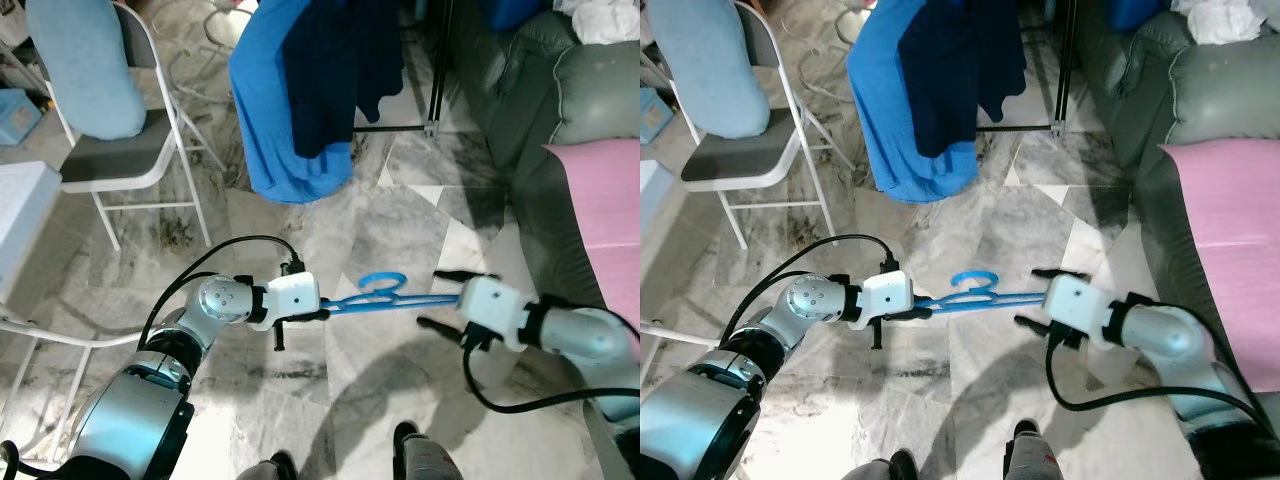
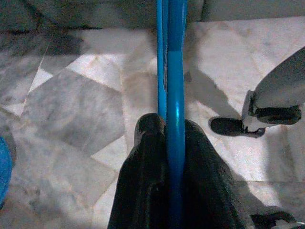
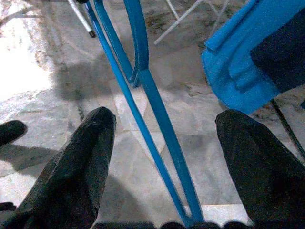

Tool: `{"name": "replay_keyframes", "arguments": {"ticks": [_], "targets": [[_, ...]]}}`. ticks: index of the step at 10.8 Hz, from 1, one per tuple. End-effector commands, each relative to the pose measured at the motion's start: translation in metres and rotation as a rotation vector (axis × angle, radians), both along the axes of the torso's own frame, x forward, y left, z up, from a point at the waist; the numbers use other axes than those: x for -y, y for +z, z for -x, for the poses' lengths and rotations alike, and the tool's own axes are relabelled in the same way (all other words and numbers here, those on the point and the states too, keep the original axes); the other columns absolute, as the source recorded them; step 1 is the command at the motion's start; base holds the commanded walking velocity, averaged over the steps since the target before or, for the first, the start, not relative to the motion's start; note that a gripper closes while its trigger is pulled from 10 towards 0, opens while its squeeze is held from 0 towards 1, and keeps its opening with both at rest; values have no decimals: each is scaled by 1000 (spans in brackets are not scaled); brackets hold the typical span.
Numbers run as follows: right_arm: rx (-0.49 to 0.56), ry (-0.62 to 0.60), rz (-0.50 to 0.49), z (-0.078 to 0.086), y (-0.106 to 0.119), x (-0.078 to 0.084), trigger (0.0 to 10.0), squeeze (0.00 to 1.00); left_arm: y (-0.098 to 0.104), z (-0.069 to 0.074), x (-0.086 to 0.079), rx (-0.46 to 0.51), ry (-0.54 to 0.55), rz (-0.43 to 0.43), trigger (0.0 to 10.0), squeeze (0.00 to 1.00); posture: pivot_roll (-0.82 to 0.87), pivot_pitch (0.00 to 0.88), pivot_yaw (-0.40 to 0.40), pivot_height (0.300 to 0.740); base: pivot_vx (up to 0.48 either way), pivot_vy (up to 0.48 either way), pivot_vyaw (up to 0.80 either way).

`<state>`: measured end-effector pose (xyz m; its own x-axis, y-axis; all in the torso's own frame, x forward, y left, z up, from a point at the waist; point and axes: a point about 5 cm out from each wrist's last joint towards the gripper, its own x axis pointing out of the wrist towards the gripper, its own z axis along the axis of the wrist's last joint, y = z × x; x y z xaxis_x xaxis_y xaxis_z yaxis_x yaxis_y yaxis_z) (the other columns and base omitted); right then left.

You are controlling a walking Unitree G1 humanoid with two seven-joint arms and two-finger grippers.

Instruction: Hang hanger

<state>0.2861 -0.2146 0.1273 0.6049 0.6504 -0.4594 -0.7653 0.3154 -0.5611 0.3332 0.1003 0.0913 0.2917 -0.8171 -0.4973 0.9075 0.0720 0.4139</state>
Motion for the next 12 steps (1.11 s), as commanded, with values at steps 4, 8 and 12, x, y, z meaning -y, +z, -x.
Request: {"name": "replay_keyframes", "arguments": {"ticks": [4, 8, 12], "targets": [[-16, 125, 95, -14, -3, -13, 0, 0, 3, 5, 4, 32, -94, 6, 10000, 0, -239, 265, 186, 740, 0, 0, 0], [15, 166, 140, -30, 7, -18, 0, 0, 29, -9, 10, 195, -14, 109, 10000, 0, -235, 259, 184, 740, 0, 0, 0], [36, 168, 182, -44, 19, -12, 0, 0, 35, -14, 10, 244, 11, 117, 10000, 0, -231, 245, 161, 740, 0, 0, 0]]}}
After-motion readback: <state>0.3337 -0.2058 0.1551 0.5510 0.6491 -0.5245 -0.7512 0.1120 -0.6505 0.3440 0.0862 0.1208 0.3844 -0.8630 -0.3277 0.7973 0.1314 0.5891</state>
